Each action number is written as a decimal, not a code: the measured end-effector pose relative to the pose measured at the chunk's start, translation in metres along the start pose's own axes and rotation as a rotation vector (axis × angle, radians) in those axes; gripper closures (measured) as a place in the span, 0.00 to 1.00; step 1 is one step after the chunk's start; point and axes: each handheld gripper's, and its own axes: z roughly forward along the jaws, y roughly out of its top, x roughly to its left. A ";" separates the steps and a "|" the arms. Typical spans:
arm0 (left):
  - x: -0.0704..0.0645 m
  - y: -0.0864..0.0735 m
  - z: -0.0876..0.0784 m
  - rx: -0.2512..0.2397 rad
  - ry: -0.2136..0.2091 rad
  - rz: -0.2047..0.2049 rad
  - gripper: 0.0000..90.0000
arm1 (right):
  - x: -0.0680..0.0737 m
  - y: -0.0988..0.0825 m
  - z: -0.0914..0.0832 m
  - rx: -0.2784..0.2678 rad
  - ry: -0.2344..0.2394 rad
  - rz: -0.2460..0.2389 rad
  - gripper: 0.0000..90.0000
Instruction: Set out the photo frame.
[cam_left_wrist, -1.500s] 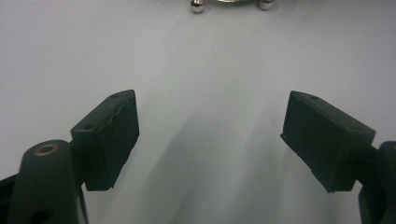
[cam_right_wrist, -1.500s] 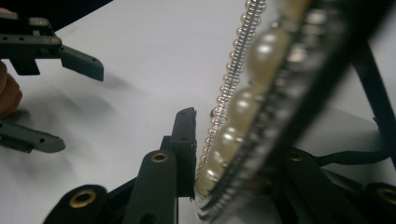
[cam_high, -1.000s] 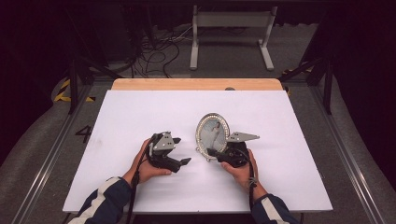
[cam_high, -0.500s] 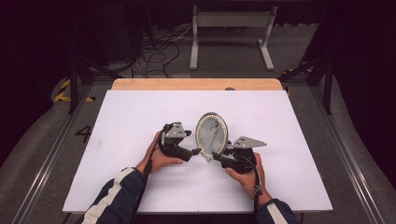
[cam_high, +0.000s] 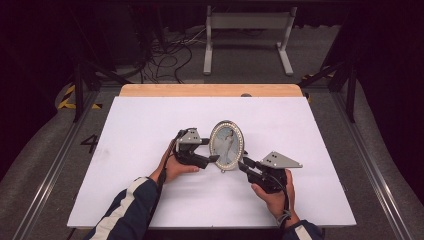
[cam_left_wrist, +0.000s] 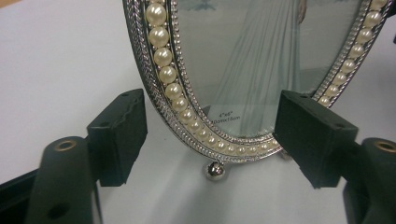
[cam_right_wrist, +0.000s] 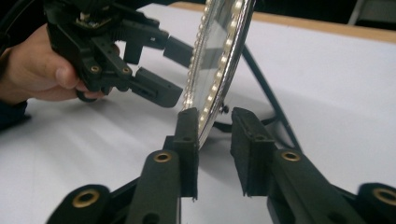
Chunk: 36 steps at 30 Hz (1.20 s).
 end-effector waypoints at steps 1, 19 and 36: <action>-0.001 0.000 0.000 -0.001 0.000 0.001 0.34 | 0.000 0.001 0.000 -0.008 -0.005 -0.005 0.85; 0.003 -0.003 -0.006 0.016 0.028 0.000 0.62 | -0.003 0.005 0.005 -0.024 -0.007 0.013 0.93; 0.005 -0.003 -0.011 -0.065 0.070 -0.025 0.53 | -0.005 0.007 0.003 -0.031 -0.033 0.025 0.90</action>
